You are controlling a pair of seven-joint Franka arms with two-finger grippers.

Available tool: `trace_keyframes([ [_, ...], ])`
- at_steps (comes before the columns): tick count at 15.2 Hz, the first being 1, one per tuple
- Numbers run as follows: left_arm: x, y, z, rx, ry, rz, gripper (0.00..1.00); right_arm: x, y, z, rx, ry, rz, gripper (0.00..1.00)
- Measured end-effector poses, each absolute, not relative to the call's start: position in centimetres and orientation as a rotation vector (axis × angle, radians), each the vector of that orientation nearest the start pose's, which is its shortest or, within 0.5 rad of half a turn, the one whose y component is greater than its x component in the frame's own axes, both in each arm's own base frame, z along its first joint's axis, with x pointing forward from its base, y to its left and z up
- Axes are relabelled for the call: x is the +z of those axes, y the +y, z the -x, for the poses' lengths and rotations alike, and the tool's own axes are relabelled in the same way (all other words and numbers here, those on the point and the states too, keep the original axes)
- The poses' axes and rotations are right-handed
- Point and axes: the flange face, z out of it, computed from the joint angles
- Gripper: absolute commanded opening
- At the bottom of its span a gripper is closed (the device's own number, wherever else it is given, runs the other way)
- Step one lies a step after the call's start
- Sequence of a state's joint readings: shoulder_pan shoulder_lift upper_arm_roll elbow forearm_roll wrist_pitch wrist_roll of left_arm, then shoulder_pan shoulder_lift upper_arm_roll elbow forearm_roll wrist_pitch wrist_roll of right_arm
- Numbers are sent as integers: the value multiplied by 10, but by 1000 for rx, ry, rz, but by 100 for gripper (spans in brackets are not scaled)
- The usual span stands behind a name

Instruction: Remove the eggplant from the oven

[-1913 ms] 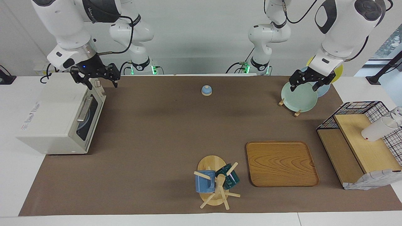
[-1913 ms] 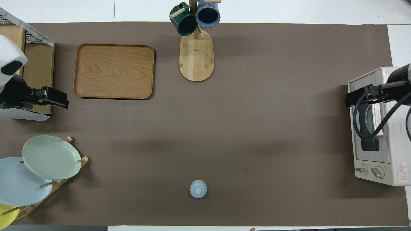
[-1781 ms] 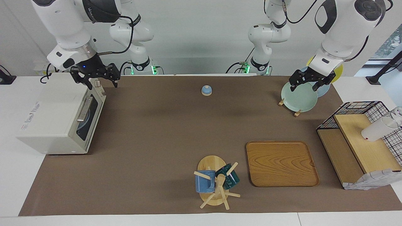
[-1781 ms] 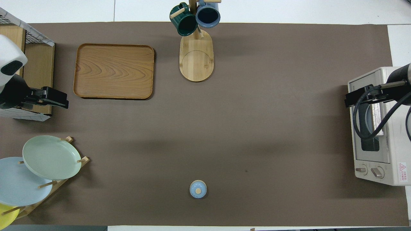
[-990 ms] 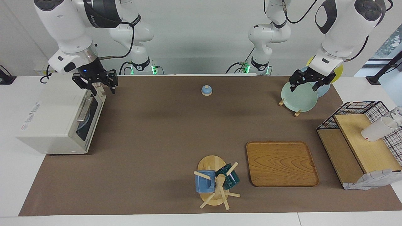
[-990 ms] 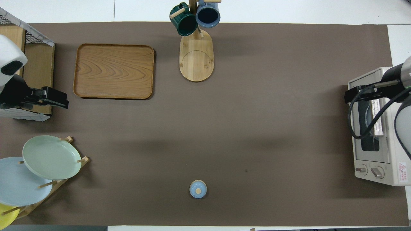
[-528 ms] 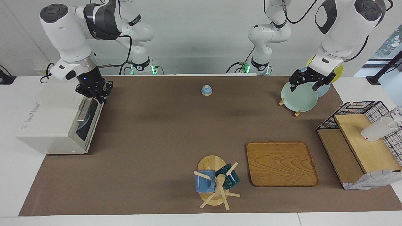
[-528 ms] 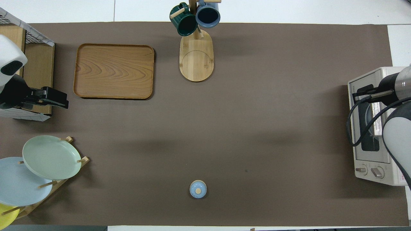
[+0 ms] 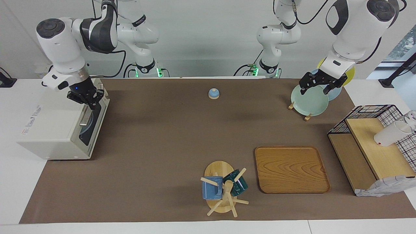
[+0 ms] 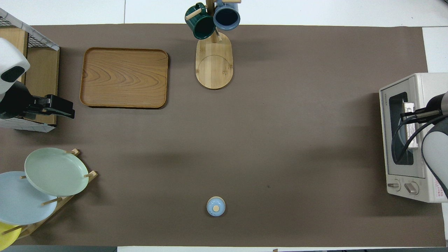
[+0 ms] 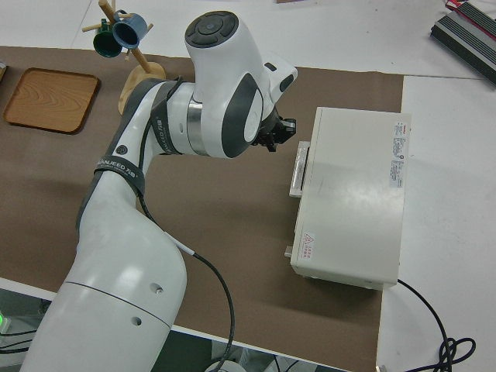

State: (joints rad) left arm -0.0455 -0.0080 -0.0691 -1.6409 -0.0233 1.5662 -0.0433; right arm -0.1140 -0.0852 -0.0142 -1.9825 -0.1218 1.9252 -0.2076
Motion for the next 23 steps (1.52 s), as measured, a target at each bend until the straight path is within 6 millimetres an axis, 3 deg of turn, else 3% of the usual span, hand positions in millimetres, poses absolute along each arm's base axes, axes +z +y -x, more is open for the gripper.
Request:
trace_keyframes([
  [5,596,-65,-545,108,111,3155,100,485,-93,-527,-17,-159,3255,0],
  [19,596,-65,-545,108,112,3155,100,468,-92,-531,-1,-166,3252,0],
  [23,596,-66,-545,108,113,3155,100,457,-83,-531,11,-180,3248,0],
])
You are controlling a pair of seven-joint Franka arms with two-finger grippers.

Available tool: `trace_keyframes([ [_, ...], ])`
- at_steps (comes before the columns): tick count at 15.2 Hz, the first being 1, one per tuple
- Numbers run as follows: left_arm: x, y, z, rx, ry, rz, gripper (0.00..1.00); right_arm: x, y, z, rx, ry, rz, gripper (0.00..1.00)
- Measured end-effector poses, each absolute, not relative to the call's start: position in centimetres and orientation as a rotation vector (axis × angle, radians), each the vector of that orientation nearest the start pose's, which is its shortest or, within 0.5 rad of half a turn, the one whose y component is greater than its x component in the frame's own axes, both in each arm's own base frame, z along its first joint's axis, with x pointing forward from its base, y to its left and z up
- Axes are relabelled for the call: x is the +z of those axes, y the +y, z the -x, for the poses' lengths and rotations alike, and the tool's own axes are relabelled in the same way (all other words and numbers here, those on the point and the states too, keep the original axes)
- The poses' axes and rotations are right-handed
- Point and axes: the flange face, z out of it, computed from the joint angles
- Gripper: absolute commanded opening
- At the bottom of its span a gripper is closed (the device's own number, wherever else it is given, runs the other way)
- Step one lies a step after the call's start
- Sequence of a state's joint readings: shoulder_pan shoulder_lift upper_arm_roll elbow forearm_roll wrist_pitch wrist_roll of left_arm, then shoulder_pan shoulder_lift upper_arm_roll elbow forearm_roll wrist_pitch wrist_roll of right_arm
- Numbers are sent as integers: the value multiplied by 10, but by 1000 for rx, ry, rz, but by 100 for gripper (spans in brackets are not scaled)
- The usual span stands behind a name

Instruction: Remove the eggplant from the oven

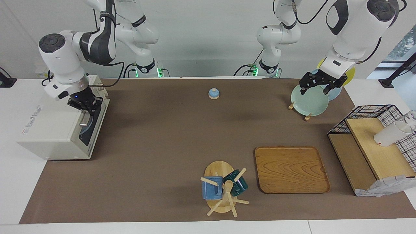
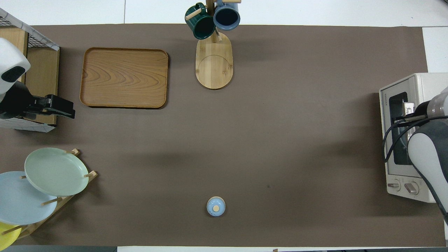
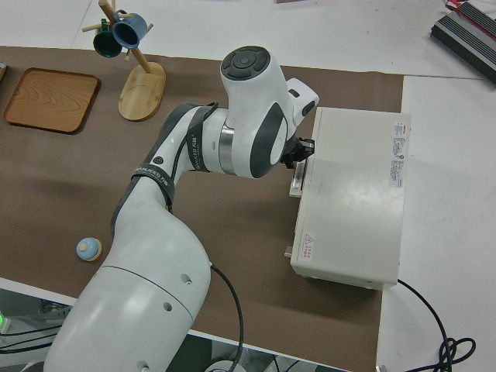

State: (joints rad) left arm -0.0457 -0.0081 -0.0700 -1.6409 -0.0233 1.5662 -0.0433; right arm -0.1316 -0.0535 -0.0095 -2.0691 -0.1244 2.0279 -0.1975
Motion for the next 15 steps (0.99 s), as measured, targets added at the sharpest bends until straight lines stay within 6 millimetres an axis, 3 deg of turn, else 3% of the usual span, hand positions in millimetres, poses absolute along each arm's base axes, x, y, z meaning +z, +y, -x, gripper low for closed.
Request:
trace_keyframes([
  [4,599,-65,-543,98,111,3156,100,451,-60,-534,11,-172,3248,0],
  [7,603,-65,-541,86,111,3156,100,462,-60,-535,34,-164,3249,0],
  [10,603,-65,-541,85,111,3156,100,487,-68,-535,52,-146,3257,0],
  [15,603,-64,-542,84,105,3156,100,486,-99,-528,70,-152,3267,0],
])
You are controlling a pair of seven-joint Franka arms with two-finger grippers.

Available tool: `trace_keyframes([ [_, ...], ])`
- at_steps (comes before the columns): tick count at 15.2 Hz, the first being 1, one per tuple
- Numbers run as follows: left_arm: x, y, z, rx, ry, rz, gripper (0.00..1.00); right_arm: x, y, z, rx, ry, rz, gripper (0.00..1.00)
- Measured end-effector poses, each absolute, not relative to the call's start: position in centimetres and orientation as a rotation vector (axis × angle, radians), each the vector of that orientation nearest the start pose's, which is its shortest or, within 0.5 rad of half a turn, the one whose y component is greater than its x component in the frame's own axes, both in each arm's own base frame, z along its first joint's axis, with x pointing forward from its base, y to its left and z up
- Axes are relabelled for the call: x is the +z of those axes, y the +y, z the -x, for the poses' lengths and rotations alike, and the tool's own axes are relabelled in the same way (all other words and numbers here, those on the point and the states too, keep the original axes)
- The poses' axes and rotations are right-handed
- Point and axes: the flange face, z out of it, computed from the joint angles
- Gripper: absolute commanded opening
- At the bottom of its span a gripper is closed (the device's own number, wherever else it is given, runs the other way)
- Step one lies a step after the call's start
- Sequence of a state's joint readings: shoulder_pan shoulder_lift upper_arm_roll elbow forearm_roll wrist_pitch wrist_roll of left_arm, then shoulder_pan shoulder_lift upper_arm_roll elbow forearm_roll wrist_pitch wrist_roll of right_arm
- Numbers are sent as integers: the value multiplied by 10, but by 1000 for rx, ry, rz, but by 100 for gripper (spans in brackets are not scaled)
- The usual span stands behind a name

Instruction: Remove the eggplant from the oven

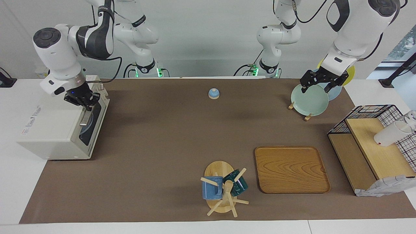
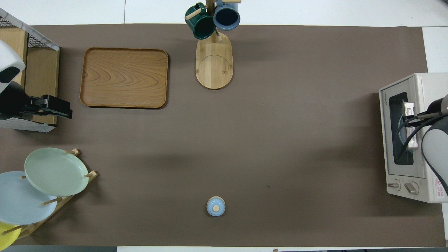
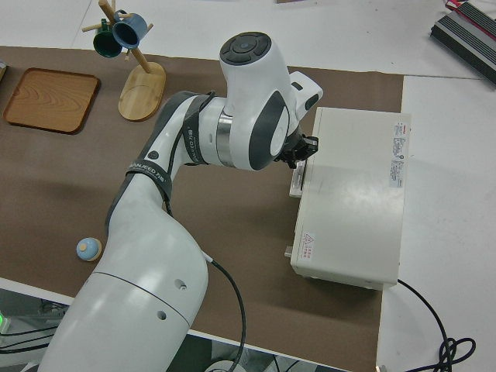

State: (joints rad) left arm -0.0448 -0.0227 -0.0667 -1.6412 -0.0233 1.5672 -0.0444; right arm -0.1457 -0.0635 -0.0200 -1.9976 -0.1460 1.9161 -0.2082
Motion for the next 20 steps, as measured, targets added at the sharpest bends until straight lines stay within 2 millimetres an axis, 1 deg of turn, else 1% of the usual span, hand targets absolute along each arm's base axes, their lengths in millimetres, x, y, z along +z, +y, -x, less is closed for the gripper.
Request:
trace_keyframes([
  [6,604,-64,-543,68,105,3158,100,469,-99,-525,64,-187,3294,0],
  [9,606,-64,-544,42,105,3159,100,469,-95,-523,41,-203,3296,0],
  [11,606,-64,-545,31,104,3160,100,466,-84,-523,39,-233,3294,0],
  [16,608,-64,-548,-4,105,3162,100,448,-41,-527,28,-240,3291,0],
  [20,608,-64,-548,-9,105,3162,100,427,-22,-530,-18,-228,3255,0],
])
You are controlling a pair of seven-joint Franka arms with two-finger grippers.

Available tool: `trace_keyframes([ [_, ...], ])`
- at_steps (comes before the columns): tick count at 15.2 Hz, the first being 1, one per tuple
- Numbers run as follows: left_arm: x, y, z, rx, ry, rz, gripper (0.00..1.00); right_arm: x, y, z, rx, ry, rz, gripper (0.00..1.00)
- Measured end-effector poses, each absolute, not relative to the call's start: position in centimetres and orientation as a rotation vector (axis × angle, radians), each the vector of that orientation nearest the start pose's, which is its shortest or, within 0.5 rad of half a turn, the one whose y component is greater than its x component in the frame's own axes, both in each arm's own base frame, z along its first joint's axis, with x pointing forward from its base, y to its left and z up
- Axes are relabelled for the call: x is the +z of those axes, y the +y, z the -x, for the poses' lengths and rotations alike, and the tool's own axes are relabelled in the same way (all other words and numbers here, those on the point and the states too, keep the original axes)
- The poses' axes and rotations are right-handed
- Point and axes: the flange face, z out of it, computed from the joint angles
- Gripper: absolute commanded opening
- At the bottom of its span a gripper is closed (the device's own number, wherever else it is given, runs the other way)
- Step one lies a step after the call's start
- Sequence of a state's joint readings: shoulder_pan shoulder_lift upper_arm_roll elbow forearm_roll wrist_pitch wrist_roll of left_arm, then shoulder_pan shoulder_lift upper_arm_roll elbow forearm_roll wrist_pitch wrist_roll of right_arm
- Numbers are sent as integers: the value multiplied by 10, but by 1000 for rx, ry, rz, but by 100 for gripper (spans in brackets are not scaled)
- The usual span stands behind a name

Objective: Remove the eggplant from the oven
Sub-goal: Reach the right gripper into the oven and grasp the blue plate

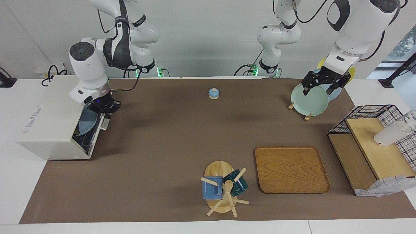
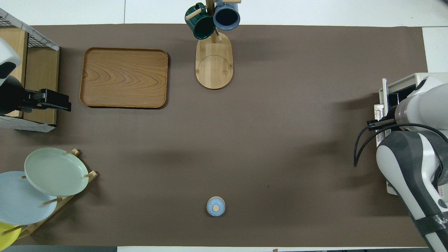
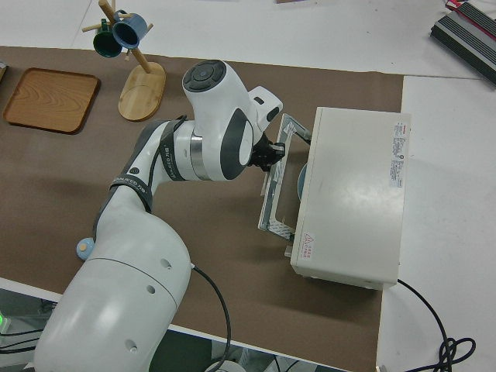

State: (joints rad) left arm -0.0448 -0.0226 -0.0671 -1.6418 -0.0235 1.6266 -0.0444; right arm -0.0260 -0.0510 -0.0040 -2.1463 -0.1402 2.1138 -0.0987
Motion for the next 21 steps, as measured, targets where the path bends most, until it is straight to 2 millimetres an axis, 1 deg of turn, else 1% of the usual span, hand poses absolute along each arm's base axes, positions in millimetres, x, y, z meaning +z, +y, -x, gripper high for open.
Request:
trace_keyframes([
  [3,608,-65,-548,-8,105,3164,100,399,-8,-534,-46,-200,3211,0],
  [5,608,-65,-548,-7,104,3169,100,377,4,-541,-80,-207,3203,0],
  [7,608,-65,-548,-6,104,3171,100,359,11,-547,-94,-202,3200,0],
  [8,608,-65,-548,-6,104,3171,77,354,13,-549,-95,-203,3200,0],
  [10,608,-65,-548,-6,104,3171,0,349,15,-549,-103,-206,3198,0],
  [14,607,-65,-548,-4,104,3171,0,341,17,-546,-110,-168,3196,0],
  [15,607,-65,-548,-4,104,3171,0,341,21,-545,-108,-164,3193,0],
  [17,607,-65,-548,-3,104,3171,0,340,34,-544,-108,-158,3181,0],
  [19,607,-65,-548,-2,104,3172,0,341,54,-543,-110,-171,3173,0],
  [20,607,-65,-548,-1,104,3172,0,344,63,-543,-103,-177,3173,7],
  [21,607,-65,-548,-1,104,3172,0,348,68,-543,-77,-174,3176,34],
])
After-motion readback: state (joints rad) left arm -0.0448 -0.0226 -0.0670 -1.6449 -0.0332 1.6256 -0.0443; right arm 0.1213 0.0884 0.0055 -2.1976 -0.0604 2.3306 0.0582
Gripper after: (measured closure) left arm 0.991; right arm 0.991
